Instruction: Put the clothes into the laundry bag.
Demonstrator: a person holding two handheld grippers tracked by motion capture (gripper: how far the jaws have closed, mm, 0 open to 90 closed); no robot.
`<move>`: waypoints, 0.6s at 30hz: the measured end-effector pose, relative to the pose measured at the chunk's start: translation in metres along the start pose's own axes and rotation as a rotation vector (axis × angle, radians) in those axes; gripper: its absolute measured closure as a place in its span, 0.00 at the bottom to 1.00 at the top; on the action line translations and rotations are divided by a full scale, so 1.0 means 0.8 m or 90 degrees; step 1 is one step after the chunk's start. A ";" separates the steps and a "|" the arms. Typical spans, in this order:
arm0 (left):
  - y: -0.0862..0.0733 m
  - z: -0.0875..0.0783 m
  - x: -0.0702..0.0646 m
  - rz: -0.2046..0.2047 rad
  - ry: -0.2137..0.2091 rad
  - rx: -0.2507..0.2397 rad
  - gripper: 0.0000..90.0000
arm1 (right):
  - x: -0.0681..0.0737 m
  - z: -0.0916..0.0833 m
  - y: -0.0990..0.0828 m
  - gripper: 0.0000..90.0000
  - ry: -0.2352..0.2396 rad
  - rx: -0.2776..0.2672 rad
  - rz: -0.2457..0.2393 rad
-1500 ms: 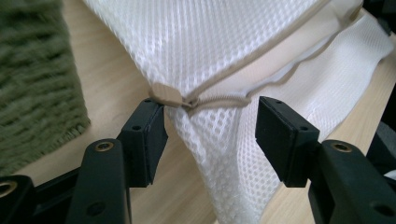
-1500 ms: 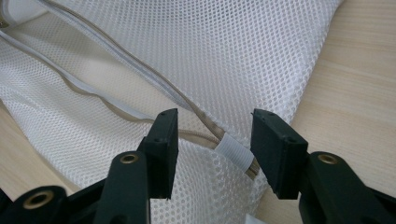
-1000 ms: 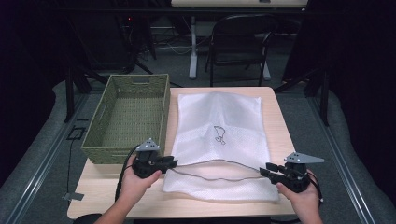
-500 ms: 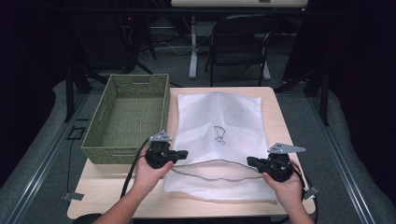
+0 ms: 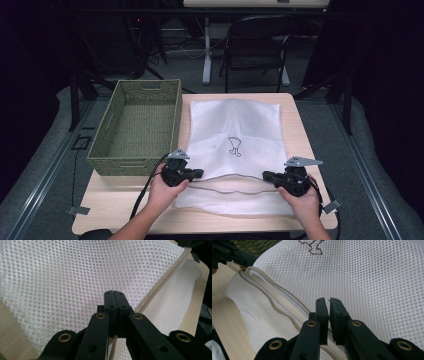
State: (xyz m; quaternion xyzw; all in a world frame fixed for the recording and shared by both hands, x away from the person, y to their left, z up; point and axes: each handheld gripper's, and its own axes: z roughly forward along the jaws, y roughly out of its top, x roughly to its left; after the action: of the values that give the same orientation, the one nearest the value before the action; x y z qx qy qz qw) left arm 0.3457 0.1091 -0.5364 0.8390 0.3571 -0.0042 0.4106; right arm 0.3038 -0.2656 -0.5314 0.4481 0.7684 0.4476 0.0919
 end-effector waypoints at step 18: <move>-0.019 0.020 0.013 -0.008 0.023 0.041 0.99 | -0.017 0.017 -0.022 0.94 -0.016 0.057 0.014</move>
State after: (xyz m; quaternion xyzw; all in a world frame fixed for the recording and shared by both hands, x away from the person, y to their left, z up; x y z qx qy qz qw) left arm 0.3489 0.1103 -0.5605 0.8495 0.3692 -0.0031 0.3768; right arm 0.3080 -0.2716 -0.5565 0.4660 0.7814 0.4081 0.0762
